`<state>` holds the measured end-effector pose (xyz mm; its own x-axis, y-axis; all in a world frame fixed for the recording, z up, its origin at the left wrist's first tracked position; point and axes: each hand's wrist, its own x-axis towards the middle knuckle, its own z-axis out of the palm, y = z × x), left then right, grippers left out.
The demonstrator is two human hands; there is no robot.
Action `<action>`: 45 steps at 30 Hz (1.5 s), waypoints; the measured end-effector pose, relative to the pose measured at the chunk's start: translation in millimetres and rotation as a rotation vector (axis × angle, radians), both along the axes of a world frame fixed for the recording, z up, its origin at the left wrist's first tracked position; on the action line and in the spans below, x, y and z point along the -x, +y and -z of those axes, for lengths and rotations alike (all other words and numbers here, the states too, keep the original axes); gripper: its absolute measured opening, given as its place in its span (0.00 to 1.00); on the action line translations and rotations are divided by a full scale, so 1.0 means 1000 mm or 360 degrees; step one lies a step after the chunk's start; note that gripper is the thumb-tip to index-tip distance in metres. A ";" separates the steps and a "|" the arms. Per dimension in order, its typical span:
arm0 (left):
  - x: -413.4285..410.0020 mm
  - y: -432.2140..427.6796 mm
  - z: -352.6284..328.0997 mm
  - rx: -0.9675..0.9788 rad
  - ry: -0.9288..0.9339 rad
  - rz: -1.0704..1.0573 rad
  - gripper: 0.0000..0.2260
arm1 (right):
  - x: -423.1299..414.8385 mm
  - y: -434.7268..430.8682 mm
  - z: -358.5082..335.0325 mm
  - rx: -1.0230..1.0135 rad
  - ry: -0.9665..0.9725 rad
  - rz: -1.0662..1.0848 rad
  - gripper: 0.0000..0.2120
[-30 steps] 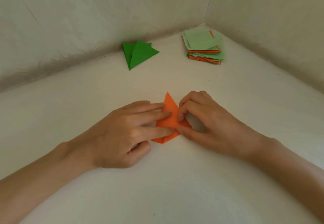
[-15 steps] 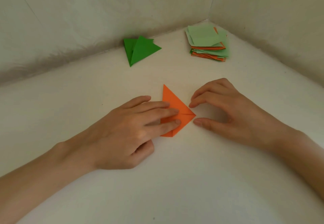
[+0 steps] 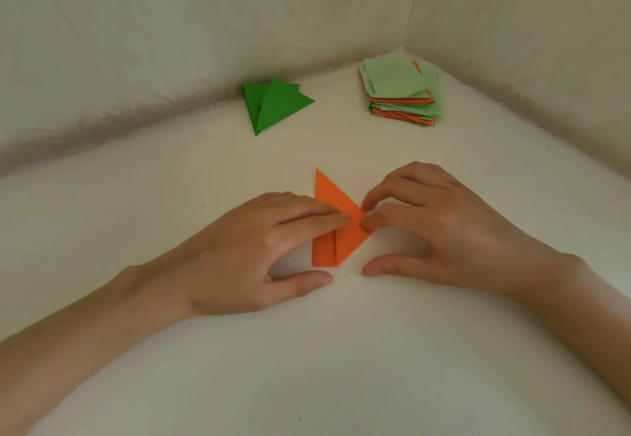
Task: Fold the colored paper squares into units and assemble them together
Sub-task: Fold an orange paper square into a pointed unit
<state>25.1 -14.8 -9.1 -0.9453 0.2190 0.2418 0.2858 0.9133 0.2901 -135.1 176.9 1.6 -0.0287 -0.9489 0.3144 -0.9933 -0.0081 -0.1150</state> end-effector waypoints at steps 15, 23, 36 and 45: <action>0.009 0.015 -0.003 -0.0157 0.0249 -0.0106 0.19 | -0.002 -0.012 0.005 0.0206 -0.0084 0.0026 0.14; 0.018 0.009 -0.005 -0.1048 -0.0026 -0.0479 0.11 | -0.010 -0.017 0.003 -0.0078 -0.0864 0.0618 0.06; 0.018 0.008 0.006 -0.0641 0.0178 -0.0527 0.16 | -0.017 -0.033 0.005 -0.0129 -0.0553 0.0829 0.12; 0.015 0.012 0.007 0.0046 0.0277 -0.0293 0.15 | -0.020 -0.033 0.011 -0.0027 -0.0312 0.0816 0.12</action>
